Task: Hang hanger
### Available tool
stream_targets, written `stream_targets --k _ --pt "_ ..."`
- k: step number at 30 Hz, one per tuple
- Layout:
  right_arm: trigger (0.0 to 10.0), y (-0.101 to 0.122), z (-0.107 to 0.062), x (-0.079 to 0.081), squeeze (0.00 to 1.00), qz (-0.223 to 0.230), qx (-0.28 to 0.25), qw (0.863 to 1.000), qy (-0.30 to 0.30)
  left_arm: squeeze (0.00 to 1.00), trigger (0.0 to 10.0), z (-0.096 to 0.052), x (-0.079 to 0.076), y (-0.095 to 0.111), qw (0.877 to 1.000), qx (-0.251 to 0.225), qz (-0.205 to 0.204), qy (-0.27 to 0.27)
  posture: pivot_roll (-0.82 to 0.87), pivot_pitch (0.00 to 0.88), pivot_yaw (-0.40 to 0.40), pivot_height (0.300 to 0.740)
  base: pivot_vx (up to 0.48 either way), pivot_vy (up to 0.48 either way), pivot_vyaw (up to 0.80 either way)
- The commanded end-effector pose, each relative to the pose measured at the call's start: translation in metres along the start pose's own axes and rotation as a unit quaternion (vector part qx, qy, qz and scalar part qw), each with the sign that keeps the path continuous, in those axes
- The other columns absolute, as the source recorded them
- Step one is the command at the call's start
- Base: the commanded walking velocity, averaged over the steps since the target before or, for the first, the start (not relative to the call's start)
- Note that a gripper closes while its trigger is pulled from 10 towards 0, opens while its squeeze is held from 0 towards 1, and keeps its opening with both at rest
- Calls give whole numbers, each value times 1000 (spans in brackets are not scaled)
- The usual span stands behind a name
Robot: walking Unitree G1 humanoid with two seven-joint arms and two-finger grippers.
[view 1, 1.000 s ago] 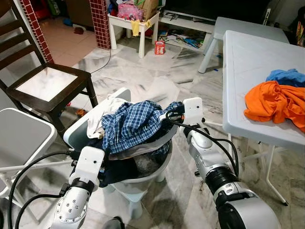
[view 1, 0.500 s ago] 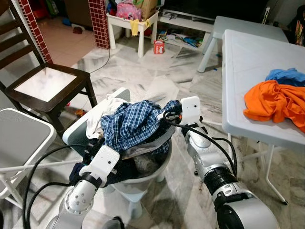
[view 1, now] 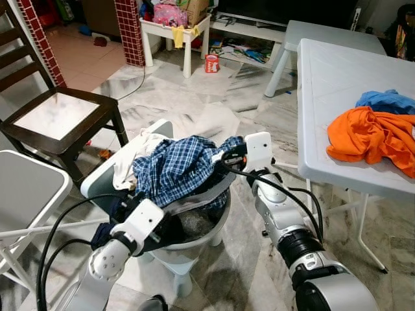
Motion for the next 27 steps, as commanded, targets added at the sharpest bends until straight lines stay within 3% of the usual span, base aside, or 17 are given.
stream_targets --k 1,2,9,13,14,17,23,27 --pt "0 4 0 -2 0 -3 -5 1000 -2 294 10000 -5 -10 6 1000 -20 -6 -18 78 122 -70 740 0 0 0" --pt "0 4 0 -1 0 -3 -5 1000 -1 0 10000 -9 -19 6 999 -23 -8 -28 81 123 -73 740 0 0 0" --pt "0 4 1 1 0 -3 -4 1000 3 0 10000 -10 -20 4 1000 -20 -13 10 81 124 -81 740 0 0 0" --pt "0 5 1 2 0 -4 -4 1000 5 0 10000 -9 -2 3 998 -20 -4 55 79 123 -83 740 0 0 0" --pt "0 5 1 2 0 -4 -4 1000 6 0 10000 -9 12 0 997 -15 0 81 78 123 -83 740 0 0 0" --pt "0 5 2 1 0 -5 -4 1000 6 0 10000 -9 23 -9 996 4 0 90 76 123 -81 740 0 0 0" --pt "0 5 1 0 0 -4 -4 1000 3 0 10000 -8 26 -18 996 20 3 85 74 123 -74 740 0 0 0" --pt "0 4 1 0 0 -4 -4 1000 2 0 10000 -4 17 -18 998 18 1 62 73 123 -70 740 0 0 0"
Point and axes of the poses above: a point about 5 cm out from each wrist's last joint towards the gripper, its own z axis pointing out of the wrist towards the gripper, its own y axis along the axis of the wrist's last joint, x = y × z, the point moved 6 cm from there along z, pointing out of the wrist towards the gripper, and after that the axes turned 5 degrees about -z, right-handed, at the moved point
